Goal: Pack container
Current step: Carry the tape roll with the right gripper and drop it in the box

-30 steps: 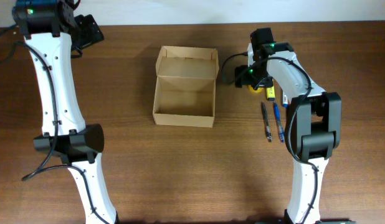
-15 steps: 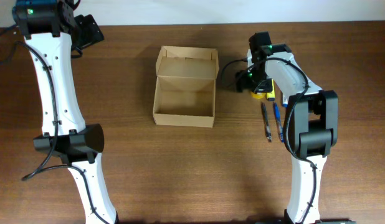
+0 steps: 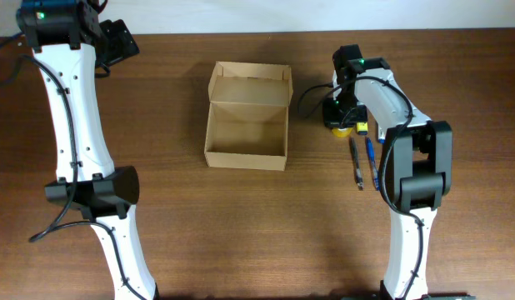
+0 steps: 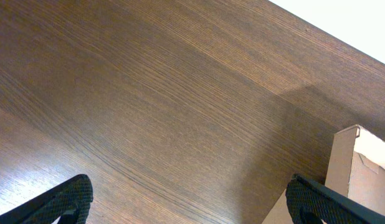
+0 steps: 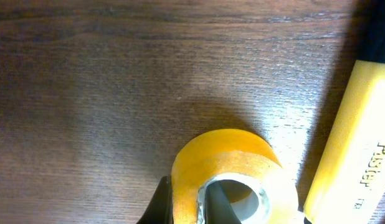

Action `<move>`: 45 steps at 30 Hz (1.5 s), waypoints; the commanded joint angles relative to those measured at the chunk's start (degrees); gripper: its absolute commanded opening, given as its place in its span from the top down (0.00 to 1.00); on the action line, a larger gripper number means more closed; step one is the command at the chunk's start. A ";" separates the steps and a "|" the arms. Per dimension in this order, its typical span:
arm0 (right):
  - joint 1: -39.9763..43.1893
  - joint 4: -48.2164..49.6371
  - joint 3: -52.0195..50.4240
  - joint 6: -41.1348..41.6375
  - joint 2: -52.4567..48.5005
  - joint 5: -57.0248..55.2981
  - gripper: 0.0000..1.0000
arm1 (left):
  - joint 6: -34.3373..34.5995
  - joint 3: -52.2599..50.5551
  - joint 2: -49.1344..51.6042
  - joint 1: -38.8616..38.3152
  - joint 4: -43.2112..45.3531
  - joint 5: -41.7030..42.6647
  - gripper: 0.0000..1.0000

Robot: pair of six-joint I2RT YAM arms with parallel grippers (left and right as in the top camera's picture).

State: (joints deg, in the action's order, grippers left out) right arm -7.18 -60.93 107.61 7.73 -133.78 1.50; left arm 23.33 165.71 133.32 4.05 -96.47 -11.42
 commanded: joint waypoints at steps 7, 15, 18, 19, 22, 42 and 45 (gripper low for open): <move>-0.26 -6.60 8.00 0.26 -1.60 -0.87 0.96 | -0.31 0.68 0.20 0.20 -0.20 -0.20 0.00; -0.39 -17.62 25.77 1.16 -1.60 -0.81 0.96 | -0.31 0.68 0.20 0.20 -0.20 -0.20 0.00; -0.94 -22.43 33.79 1.57 -1.60 -0.42 0.96 | -0.31 0.68 0.20 0.20 -0.20 -0.20 0.00; -1.40 -24.50 37.16 1.55 -1.57 -0.44 0.96 | -0.31 0.68 0.20 0.20 -0.20 -0.20 0.00; -3.45 -29.55 46.64 1.51 -1.57 -0.46 0.96 | -0.31 0.68 0.20 0.20 -0.20 -0.20 0.00; -29.62 -30.29 50.84 -18.47 -1.92 -5.20 0.96 | -0.31 0.68 0.20 0.20 -0.20 -0.20 0.00; -29.73 -26.91 43.63 -18.45 -1.92 -4.55 0.96 | -0.31 0.68 0.20 0.20 -0.20 -0.20 0.00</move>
State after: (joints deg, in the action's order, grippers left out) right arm -37.30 -88.90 156.03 -8.84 -135.20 -1.08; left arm 23.33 165.71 133.32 4.05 -96.49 -11.42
